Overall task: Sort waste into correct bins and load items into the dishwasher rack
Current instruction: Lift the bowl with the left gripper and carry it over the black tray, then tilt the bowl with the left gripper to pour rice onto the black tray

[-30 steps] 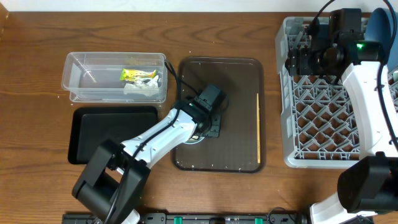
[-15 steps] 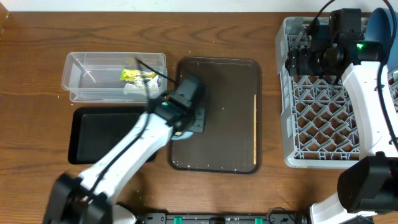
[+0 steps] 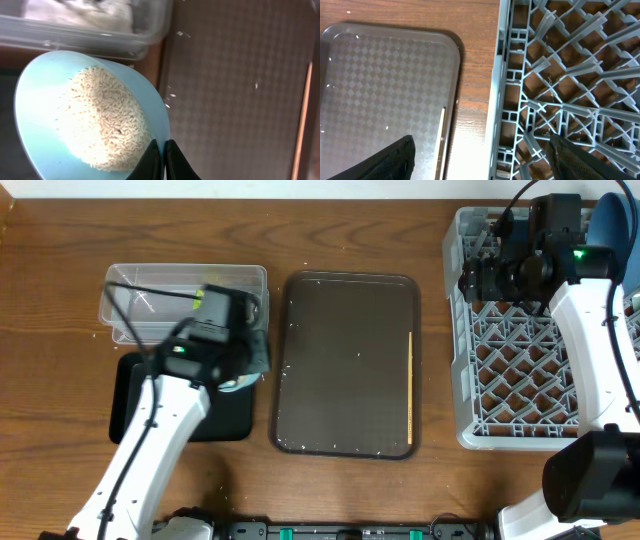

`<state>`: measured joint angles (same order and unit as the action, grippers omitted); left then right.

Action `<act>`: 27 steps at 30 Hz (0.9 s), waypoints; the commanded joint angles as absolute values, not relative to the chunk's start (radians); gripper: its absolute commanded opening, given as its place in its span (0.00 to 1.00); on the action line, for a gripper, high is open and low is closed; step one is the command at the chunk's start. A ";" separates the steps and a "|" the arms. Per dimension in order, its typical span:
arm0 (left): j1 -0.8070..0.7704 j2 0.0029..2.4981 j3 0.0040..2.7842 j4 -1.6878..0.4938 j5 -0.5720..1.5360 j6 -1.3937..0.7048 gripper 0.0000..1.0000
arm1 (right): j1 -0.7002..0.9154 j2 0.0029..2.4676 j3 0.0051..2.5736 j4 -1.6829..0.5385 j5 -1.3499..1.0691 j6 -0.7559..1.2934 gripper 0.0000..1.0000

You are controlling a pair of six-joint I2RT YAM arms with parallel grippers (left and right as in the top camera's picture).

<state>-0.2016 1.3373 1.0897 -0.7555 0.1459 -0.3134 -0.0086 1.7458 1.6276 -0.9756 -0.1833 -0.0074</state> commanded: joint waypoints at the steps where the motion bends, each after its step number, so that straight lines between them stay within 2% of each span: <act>1: -0.092 1.327 1.082 -0.751 0.289 -0.300 0.06 | 0.001 1.753 1.621 -0.977 -0.184 0.003 0.83; 10: 0.215 1.354 0.998 -0.691 0.725 -0.165 0.06 | 0.001 1.753 1.621 -0.976 -0.184 0.003 0.83; 15: 0.336 1.398 0.928 -0.611 0.957 -0.123 0.06 | 0.001 1.753 1.621 -0.976 -0.184 0.003 0.83; 21: 0.440 1.462 0.879 -0.563 1.229 -0.071 0.06 | 0.001 1.753 1.621 -0.976 -0.184 0.002 0.83; 27: 0.506 1.535 0.875 -0.565 1.382 -0.072 0.06 | 0.001 1.753 1.621 -0.976 -0.184 0.002 0.83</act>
